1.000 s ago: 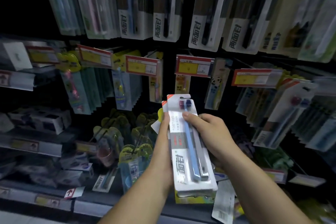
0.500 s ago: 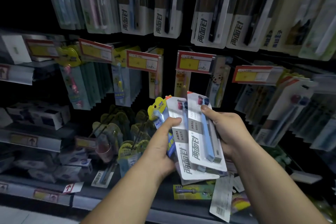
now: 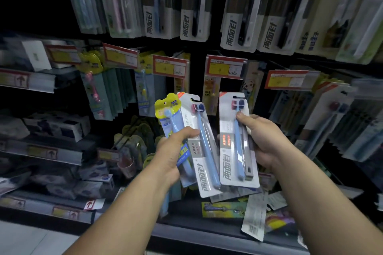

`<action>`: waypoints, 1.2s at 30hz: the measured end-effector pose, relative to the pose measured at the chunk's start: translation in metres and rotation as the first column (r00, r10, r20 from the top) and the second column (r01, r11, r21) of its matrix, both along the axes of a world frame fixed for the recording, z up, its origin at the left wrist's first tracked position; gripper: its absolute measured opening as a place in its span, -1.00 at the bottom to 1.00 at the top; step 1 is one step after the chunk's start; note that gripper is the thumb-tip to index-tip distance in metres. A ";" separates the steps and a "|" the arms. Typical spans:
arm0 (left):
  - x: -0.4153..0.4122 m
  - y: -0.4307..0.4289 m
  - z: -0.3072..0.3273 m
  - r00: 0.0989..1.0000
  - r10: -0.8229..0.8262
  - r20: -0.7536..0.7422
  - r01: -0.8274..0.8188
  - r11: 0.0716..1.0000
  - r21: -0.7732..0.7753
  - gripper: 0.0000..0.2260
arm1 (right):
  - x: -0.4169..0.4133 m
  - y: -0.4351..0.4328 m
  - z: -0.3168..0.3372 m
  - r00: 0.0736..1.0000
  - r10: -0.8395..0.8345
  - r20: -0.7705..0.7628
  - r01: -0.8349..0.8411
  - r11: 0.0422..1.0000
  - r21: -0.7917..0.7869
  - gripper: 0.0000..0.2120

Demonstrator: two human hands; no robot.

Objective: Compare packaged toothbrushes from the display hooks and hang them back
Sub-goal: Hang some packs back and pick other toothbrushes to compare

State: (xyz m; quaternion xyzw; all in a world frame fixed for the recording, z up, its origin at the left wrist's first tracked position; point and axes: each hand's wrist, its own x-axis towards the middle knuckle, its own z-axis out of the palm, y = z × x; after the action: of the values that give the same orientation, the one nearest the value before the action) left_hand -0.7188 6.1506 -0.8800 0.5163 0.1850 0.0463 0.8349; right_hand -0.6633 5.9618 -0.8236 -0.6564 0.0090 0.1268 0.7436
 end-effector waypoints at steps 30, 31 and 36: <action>-0.049 0.123 0.231 0.547 0.295 0.783 -0.226 0.953 -0.201 -0.60 | -0.045 0.082 0.233 0.727 0.027 0.686 0.210 0.943 -0.260 -0.88; -0.041 0.127 0.229 0.524 0.333 0.784 -0.256 0.939 -0.228 -0.59 | -0.038 0.092 0.239 0.718 0.027 0.695 0.212 0.943 -0.256 -0.88; -0.017 0.147 0.192 0.521 0.352 0.777 -0.259 0.933 -0.249 -0.64 | -0.012 0.134 0.260 0.640 0.079 0.764 0.232 0.929 -0.290 -0.89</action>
State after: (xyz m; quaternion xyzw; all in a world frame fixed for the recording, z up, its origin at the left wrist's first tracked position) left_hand -0.7362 6.2979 -0.6876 0.3535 -0.1270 0.4133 0.8295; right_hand -0.6754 6.0959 -0.5636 -0.7719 -0.2542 -0.1983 0.5480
